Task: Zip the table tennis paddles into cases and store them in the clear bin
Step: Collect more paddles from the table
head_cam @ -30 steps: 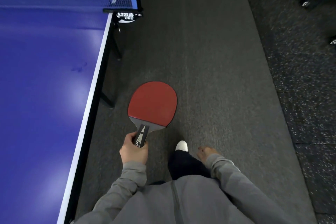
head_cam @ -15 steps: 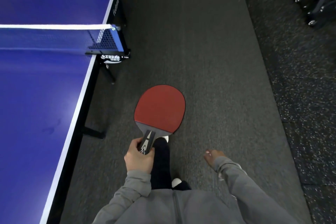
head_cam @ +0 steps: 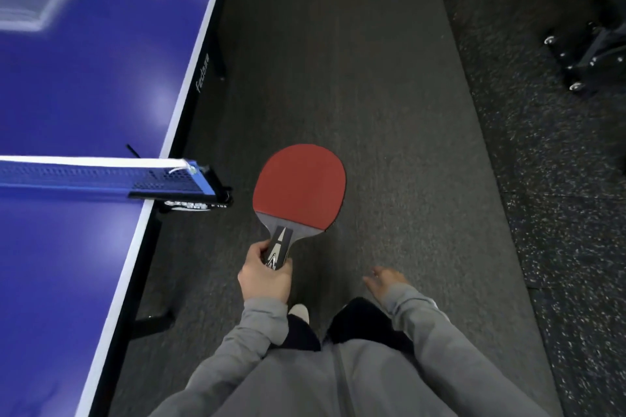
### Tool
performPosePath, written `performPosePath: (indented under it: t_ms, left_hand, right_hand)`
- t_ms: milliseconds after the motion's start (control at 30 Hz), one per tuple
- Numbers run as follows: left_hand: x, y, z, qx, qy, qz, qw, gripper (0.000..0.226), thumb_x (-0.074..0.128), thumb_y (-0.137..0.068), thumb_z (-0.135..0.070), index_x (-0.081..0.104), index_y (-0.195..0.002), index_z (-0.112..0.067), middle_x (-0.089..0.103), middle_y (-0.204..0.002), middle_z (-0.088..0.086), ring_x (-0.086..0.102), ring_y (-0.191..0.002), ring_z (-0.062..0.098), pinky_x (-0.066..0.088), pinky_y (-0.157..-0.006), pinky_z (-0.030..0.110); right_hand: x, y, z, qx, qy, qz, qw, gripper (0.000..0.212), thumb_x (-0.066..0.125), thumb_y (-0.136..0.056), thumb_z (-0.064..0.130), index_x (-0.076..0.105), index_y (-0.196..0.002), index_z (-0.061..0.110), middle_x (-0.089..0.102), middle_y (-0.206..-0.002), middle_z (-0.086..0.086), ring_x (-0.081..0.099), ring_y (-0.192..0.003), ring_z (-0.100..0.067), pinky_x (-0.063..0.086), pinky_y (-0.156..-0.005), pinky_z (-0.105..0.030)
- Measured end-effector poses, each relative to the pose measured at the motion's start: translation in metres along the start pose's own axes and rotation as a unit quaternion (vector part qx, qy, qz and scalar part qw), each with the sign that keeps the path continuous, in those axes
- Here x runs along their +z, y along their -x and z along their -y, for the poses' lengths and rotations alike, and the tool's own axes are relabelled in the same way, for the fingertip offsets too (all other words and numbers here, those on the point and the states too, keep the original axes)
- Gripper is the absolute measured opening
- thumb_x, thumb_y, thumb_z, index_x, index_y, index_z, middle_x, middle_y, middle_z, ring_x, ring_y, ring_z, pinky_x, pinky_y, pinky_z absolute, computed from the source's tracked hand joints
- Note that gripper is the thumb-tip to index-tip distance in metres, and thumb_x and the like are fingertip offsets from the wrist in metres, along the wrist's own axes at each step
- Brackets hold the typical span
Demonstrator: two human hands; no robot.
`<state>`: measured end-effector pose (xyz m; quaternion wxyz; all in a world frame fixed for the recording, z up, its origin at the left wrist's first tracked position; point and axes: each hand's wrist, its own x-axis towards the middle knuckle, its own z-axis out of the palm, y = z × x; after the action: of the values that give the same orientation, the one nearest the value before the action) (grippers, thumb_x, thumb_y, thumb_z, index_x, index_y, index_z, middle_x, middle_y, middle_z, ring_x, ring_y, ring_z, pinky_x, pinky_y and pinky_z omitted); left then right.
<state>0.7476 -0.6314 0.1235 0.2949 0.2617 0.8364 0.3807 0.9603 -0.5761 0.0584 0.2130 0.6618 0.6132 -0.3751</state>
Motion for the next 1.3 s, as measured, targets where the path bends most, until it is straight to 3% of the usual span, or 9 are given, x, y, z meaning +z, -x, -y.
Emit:
performPosePath:
  t_ms: [200,400,600,867,1300]
  left_hand:
    - [0.031,-0.070,-0.036,-0.054,0.005,-0.050,0.997,0.038,0.075,-0.071,-0.008,0.061,-0.107,-0.008,0.058,-0.084,-0.005,0.052,-0.077,0.013,0.037,-0.075,0.021]
    - [0.077,-0.141,-0.087,-0.119,0.034,-0.115,0.986,0.038,0.074,-0.073,-0.009,0.060,-0.109,-0.010,0.067,-0.096,0.006,0.052,-0.079,0.017,0.041,-0.079,0.024]
    - [0.097,-0.197,-0.138,-0.161,0.075,-0.217,0.960,0.037,0.075,-0.071,-0.009,0.062,-0.106,-0.009,0.068,-0.094,0.006,0.061,-0.087,0.026,0.040,-0.079,0.026]
    - [0.075,-0.259,-0.156,-0.256,0.135,-0.338,0.896,0.033,0.072,-0.072,-0.009,0.062,-0.103,-0.014,0.058,-0.084,-0.006,0.050,-0.080,0.014,0.034,-0.075,0.020]
    - [-0.020,-0.395,-0.106,-0.365,0.241,-0.458,0.774,0.033,0.066,-0.074,-0.008,0.060,-0.107,-0.010,0.062,-0.090,0.003,0.052,-0.081,0.019,0.038,-0.077,0.025]
  right_hand:
    - [-0.066,-0.078,0.036,-0.028,0.028,0.006,0.999,0.043,0.045,-0.092,0.042,0.047,-0.129,0.020,0.053,-0.131,-0.009,0.051,-0.118,-0.029,0.041,-0.098,-0.035]
    - [-0.162,-0.171,0.074,-0.090,0.083,0.004,0.992,0.043,0.044,-0.093,0.042,0.045,-0.131,0.021,0.050,-0.135,-0.007,0.048,-0.123,-0.026,0.039,-0.102,-0.034]
    - [-0.251,-0.240,0.130,-0.174,0.174,0.002,0.969,0.043,0.043,-0.094,0.041,0.045,-0.132,0.021,0.048,-0.136,-0.006,0.045,-0.126,-0.025,0.037,-0.105,-0.035]
    - [-0.284,-0.293,0.245,-0.279,0.284,0.032,0.917,0.041,0.042,-0.094,0.039,0.046,-0.131,0.022,0.049,-0.135,-0.005,0.045,-0.125,-0.024,0.037,-0.104,-0.033]
    - [-0.275,-0.317,0.472,-0.392,0.344,0.035,0.852,0.043,0.043,-0.095,0.036,0.041,-0.135,0.020,0.046,-0.136,-0.006,0.042,-0.127,-0.023,0.036,-0.106,-0.036]
